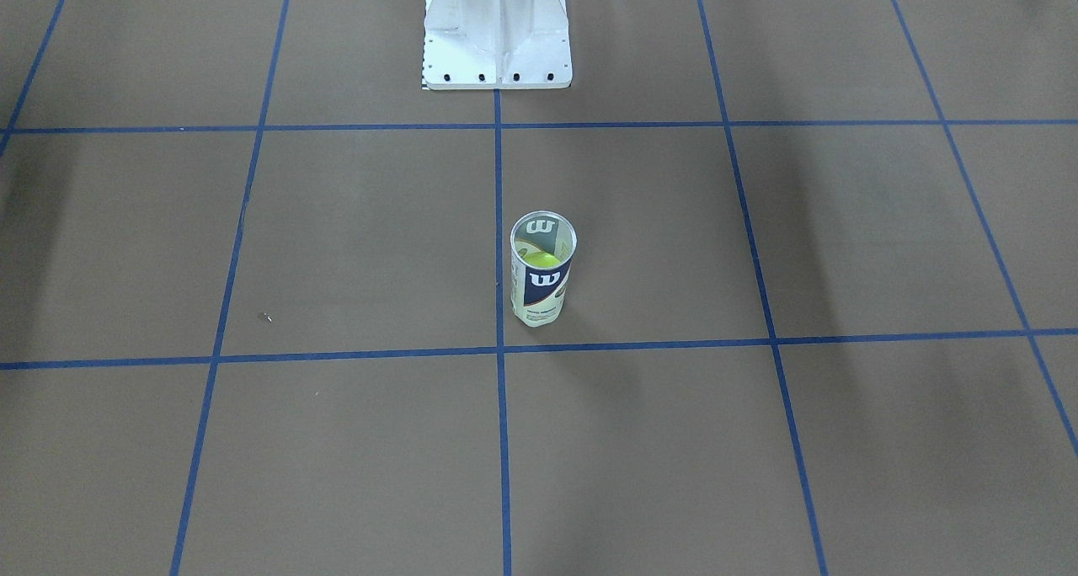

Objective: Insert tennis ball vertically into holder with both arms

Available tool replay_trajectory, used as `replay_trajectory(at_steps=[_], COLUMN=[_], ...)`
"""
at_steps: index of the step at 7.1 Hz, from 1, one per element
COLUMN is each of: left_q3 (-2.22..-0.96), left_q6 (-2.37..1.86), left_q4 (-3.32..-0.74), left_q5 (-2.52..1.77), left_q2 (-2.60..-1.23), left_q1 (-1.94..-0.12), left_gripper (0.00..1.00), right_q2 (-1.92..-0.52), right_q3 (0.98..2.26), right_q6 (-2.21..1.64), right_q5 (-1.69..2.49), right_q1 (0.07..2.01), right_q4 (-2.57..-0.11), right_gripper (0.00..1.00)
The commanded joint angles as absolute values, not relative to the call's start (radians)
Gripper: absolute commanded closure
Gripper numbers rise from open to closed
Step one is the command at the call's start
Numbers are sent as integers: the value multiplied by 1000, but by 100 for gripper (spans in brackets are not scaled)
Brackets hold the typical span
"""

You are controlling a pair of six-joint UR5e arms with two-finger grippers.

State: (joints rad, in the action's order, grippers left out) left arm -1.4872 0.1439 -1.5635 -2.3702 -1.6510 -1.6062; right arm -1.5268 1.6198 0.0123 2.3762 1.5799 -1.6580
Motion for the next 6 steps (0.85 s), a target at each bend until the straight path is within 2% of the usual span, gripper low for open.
replay_trajectory(at_steps=[1, 6], left_q3=[-1485, -1486], left_q6=[144, 143], left_q4=[-1563, -1565], left_q5=[-2370, -2370], left_q2=[-1652, -1654], left_q1=[-1606, -1606], left_gripper=[0, 0], right_q2=[-1526, -1526], right_q3=[1620, 1620], right_q6=[12, 12], right_q5=[2376, 2391], right_q1=[1582, 1585], right_q4=[-1658, -1657], right_gripper=[1, 1])
